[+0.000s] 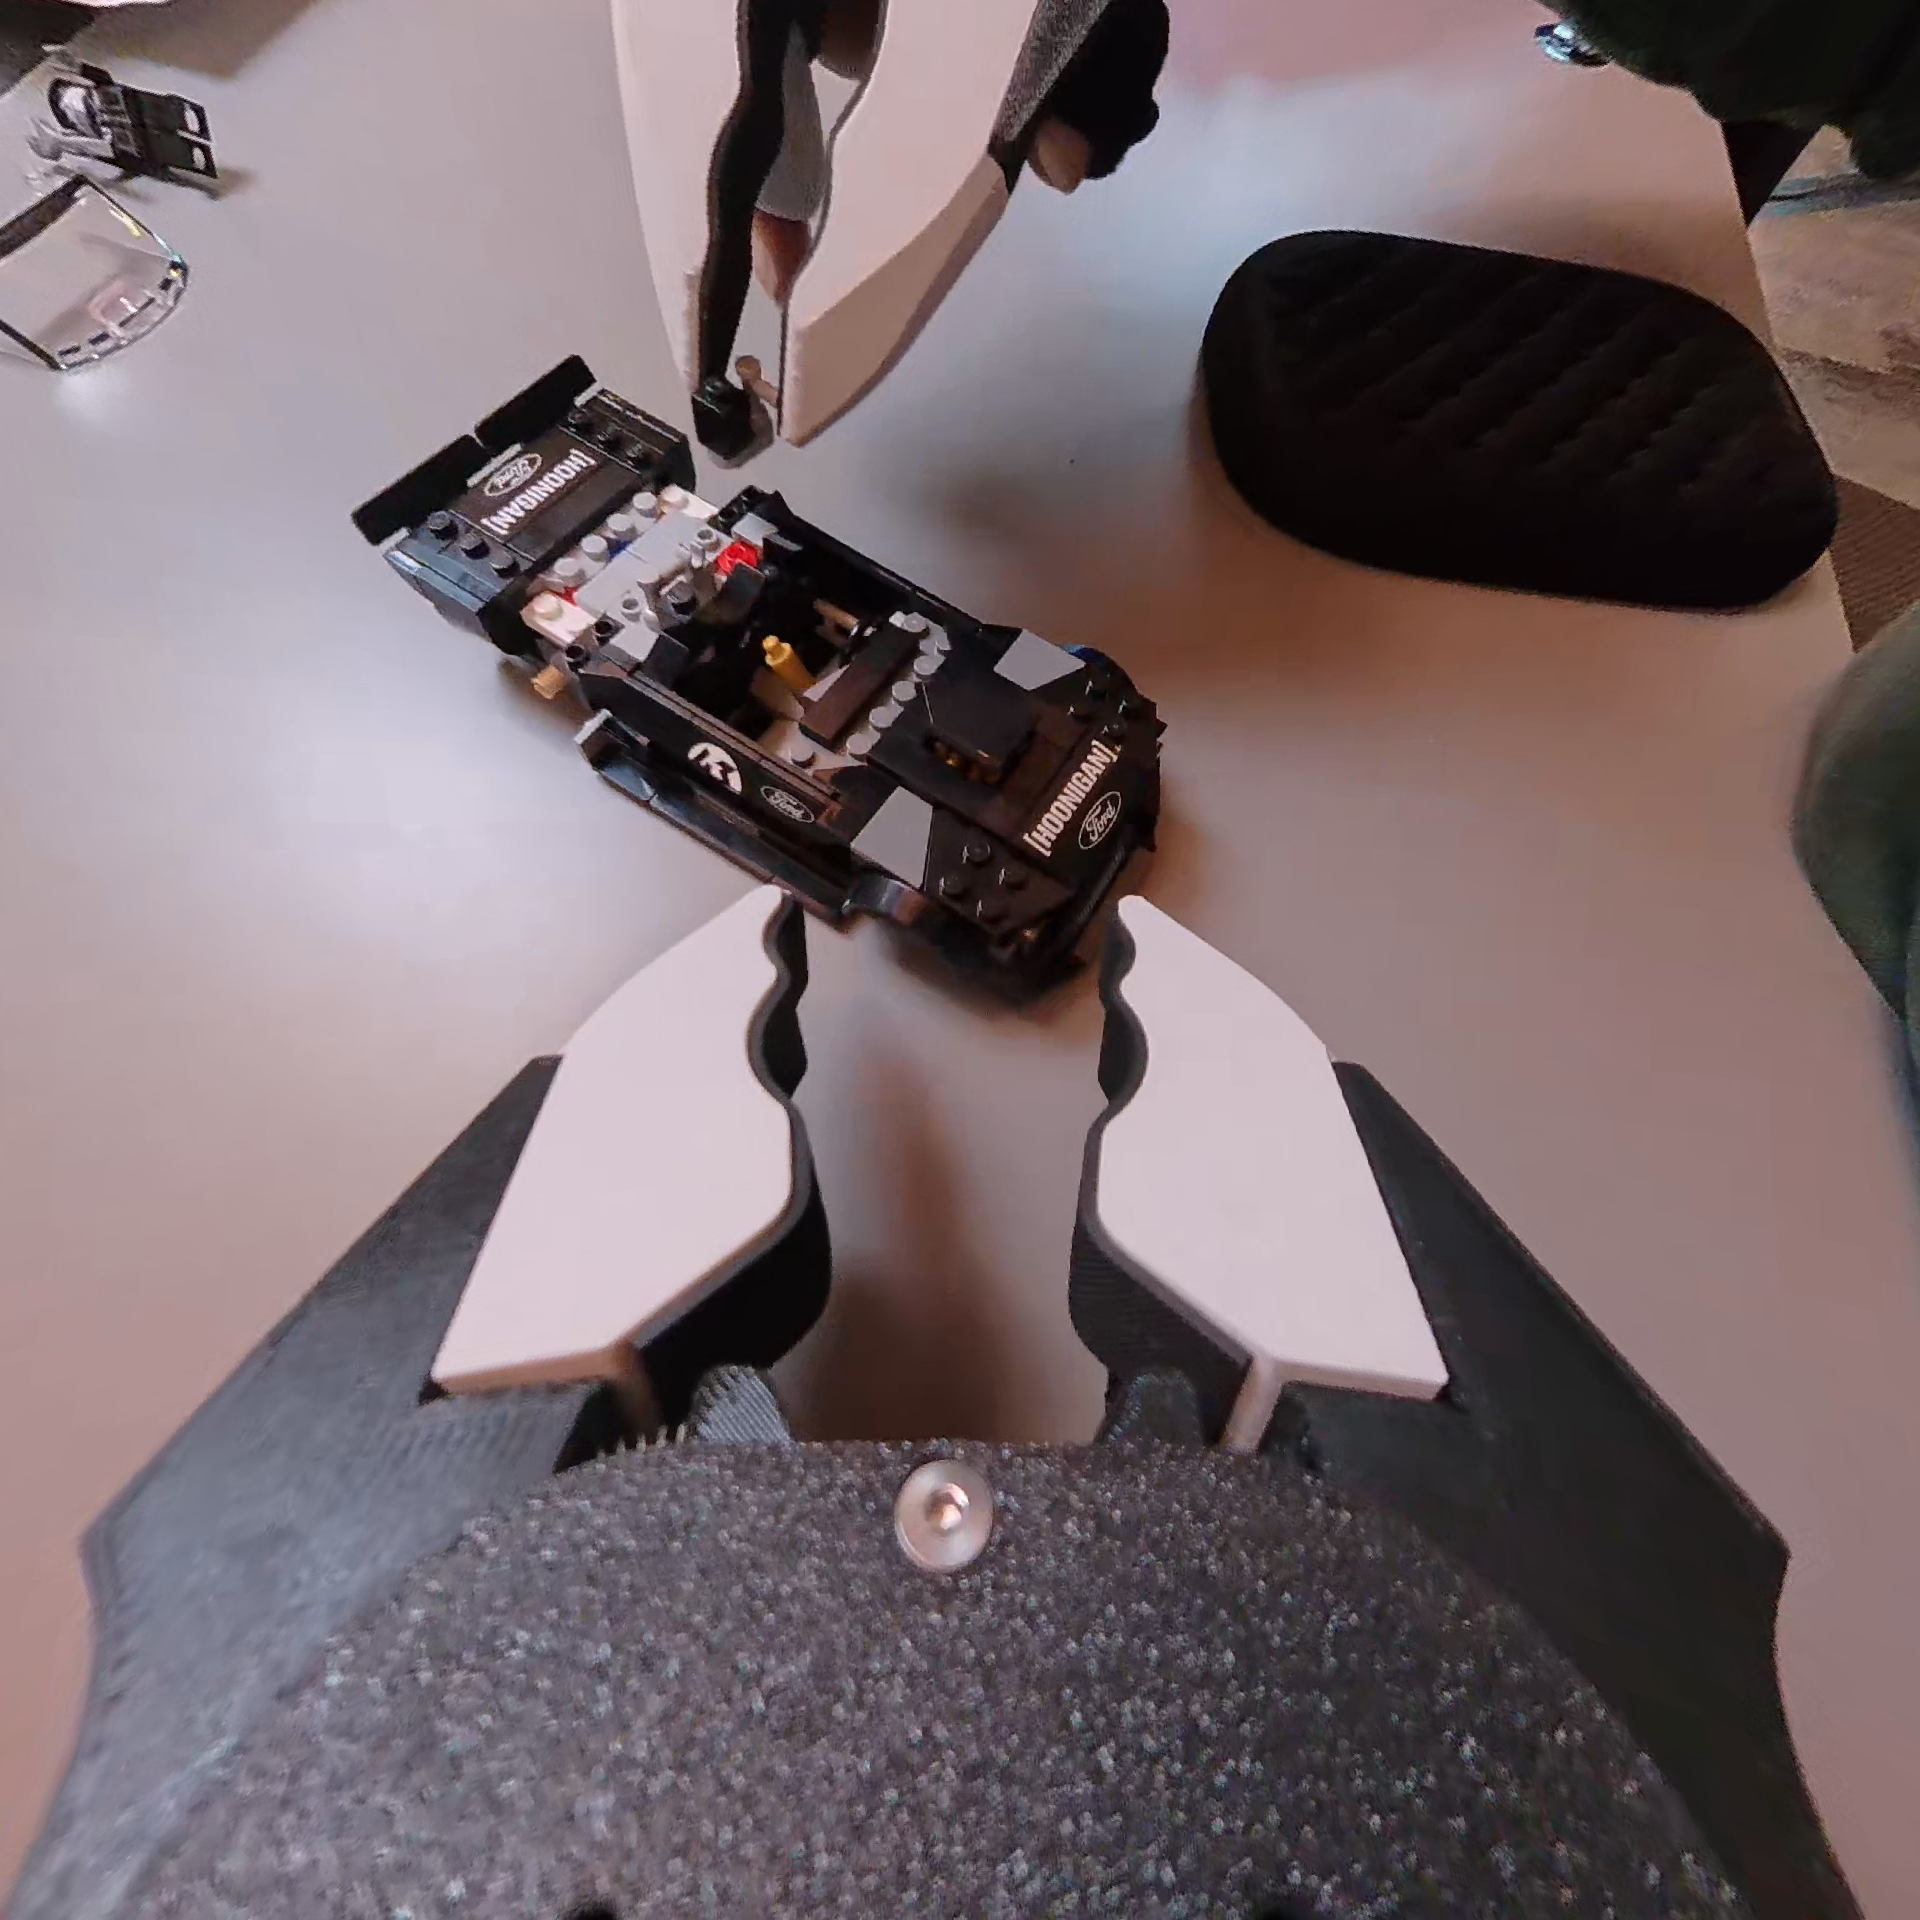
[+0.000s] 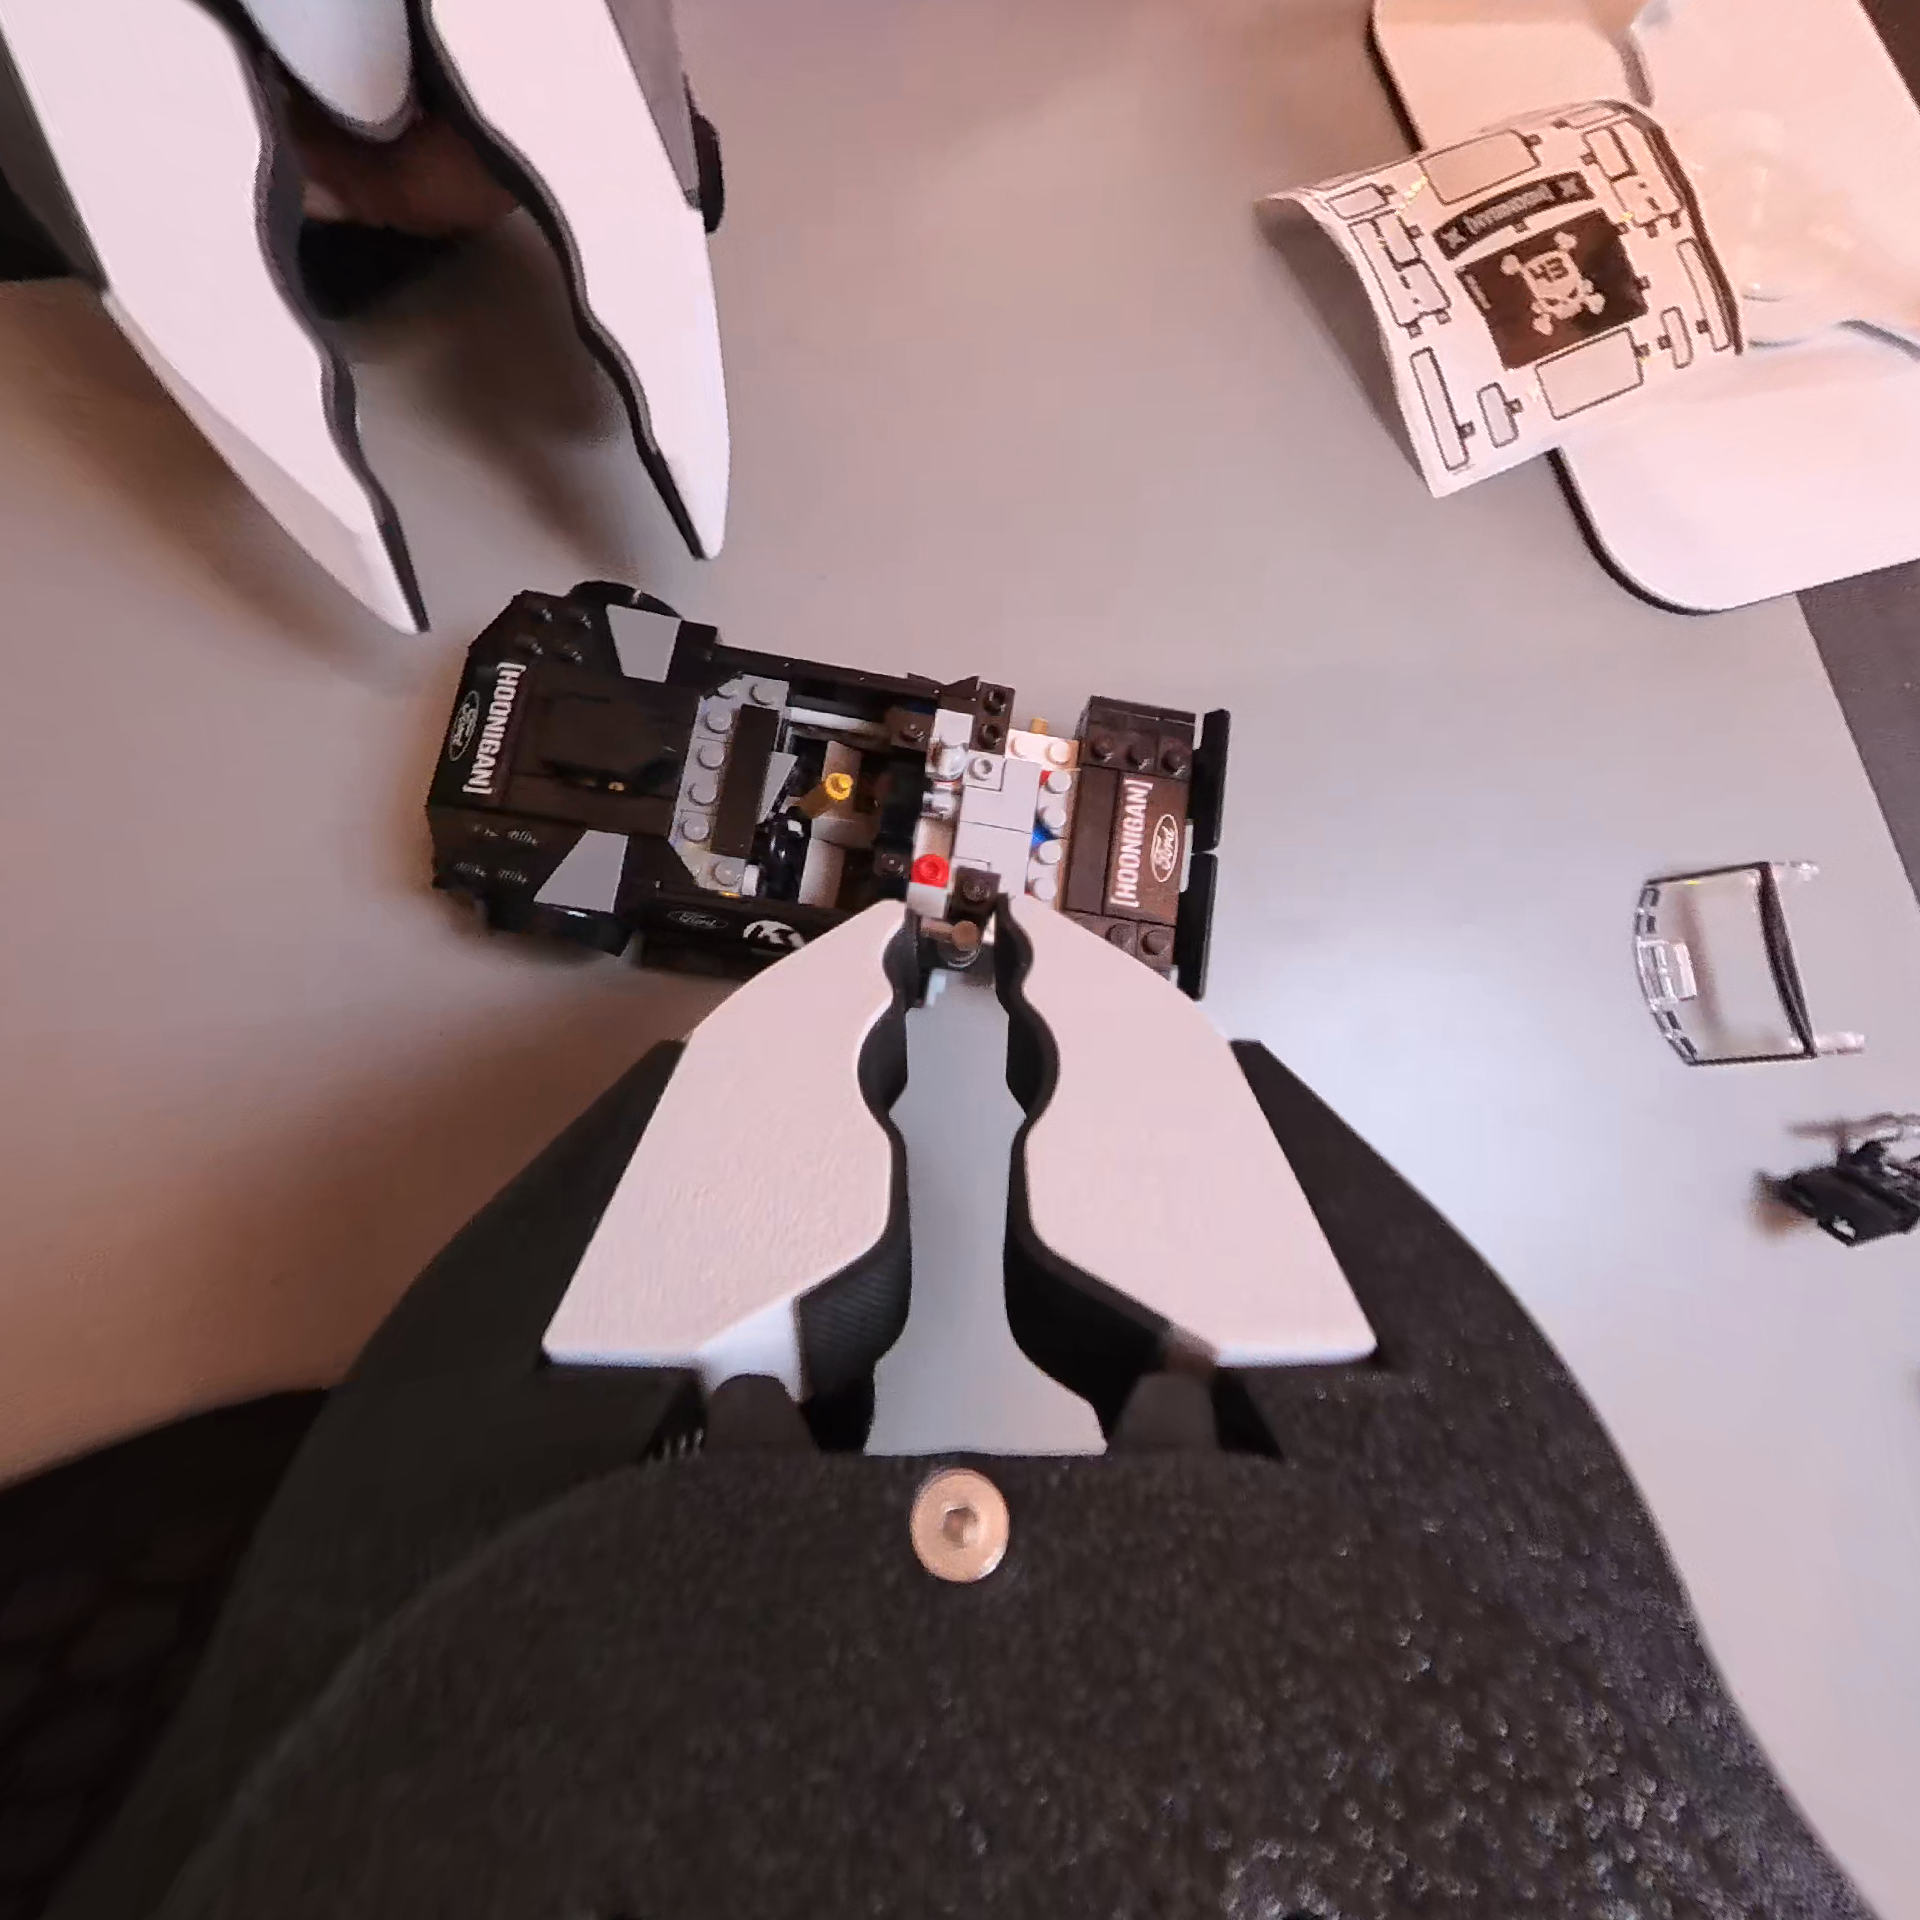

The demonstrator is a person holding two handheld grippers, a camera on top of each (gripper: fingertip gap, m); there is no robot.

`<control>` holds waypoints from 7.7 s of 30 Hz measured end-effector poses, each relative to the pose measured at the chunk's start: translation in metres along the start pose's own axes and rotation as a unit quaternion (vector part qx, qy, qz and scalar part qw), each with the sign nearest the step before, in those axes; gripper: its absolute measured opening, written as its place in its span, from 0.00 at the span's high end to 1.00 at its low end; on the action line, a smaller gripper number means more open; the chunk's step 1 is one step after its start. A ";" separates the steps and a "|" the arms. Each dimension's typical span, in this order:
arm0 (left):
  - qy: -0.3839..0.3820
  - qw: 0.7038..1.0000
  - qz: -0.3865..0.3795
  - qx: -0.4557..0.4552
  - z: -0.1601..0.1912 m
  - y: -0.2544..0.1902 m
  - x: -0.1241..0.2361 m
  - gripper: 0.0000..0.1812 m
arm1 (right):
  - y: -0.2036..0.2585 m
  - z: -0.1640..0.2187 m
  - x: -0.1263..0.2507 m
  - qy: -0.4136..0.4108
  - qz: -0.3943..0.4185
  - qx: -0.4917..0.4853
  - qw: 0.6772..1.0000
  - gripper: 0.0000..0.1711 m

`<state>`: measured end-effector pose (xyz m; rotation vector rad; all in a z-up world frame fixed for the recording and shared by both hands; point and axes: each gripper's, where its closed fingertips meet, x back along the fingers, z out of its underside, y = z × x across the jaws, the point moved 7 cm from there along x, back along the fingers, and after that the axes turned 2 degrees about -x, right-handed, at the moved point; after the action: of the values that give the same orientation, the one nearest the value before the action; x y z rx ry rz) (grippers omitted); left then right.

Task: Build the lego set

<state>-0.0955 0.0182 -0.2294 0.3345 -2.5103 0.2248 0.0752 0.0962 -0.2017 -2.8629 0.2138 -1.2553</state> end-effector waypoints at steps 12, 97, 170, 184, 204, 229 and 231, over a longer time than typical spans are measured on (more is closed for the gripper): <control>-0.001 0.998 0.054 -0.043 -0.011 -0.039 -0.024 0.68 | -0.006 -0.007 -0.003 0.005 0.008 -0.144 0.990 0.92; 0.033 0.998 -0.051 0.018 -0.013 0.010 -0.018 0.60 | 0.032 0.032 0.003 0.006 -0.106 -0.065 0.992 0.93; 0.086 0.991 -0.083 -0.063 0.018 0.020 0.004 0.58 | 0.020 -0.012 -0.021 0.059 -0.094 0.086 0.990 0.92; 0.082 0.991 -0.083 -0.063 0.017 0.019 0.004 0.59 | 0.018 -0.013 -0.013 0.060 -0.066 0.078 0.993 0.91; 0.083 0.991 -0.082 -0.065 0.019 0.018 0.005 0.59 | 0.018 -0.011 -0.018 0.059 -0.077 0.069 0.993 0.94; 0.076 0.992 -0.076 -0.064 0.020 0.016 0.004 0.58 | 0.019 -0.028 -0.021 0.109 -0.087 0.110 0.984 0.97; 0.075 0.993 -0.073 -0.062 0.019 0.016 0.003 0.57 | 0.019 -0.028 -0.021 0.112 -0.086 0.109 0.984 0.97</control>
<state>-0.1128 0.0279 -0.2443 0.4330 -2.3279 0.0336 0.0389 0.0811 -0.1992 -2.5991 -0.1663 -1.5253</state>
